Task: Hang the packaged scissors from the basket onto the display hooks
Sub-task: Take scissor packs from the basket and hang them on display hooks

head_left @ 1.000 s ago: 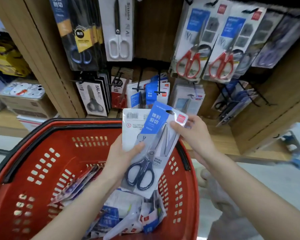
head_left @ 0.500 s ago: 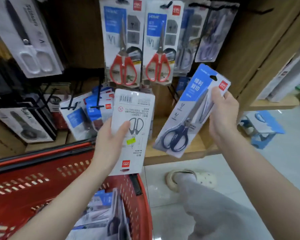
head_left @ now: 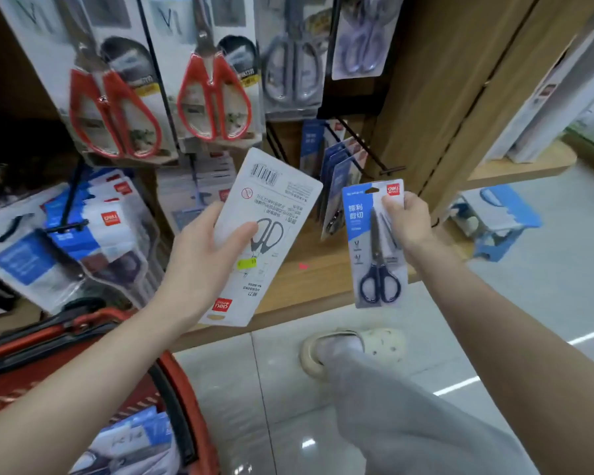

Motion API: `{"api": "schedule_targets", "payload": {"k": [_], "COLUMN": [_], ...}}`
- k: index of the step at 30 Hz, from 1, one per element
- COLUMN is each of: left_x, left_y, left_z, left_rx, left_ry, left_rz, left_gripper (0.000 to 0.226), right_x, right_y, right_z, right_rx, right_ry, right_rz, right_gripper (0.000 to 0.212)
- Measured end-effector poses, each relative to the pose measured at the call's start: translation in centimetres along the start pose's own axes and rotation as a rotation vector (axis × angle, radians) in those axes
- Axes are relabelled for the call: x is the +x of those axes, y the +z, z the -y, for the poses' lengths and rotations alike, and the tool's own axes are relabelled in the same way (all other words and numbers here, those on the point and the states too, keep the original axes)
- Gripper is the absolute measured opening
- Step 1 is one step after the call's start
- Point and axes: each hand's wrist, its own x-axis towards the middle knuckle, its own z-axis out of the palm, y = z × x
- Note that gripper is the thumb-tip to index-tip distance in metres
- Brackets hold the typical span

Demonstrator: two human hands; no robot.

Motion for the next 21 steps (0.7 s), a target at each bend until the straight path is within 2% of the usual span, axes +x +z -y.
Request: {"api": "schedule_targets", "payload": {"k": [7, 12, 21], "left_x": [0.5, 0.5, 0.8], "left_y": [2.2, 2.9, 3.2], "left_z": [1.5, 1.8, 1.9], "left_rx": [-0.054, -0.115, -0.169], "left_ry": [-0.08, -0.137, -0.204], "left_rz": [0.03, 0.064, 0.082], "left_gripper": [0.008, 0.004, 0.009], "right_x": [2.4, 2.2, 5.2], "right_y": [1.7, 1.6, 2.4], "right_z": [0.1, -1.2, -0.2], "right_rx": [0.106, 0.096, 0.12], "right_ry": [-0.021, -0.084, -0.044], "right_rz": [-0.022, -0.034, -0.012], "right_gripper": [0.016, 0.014, 0.012]}}
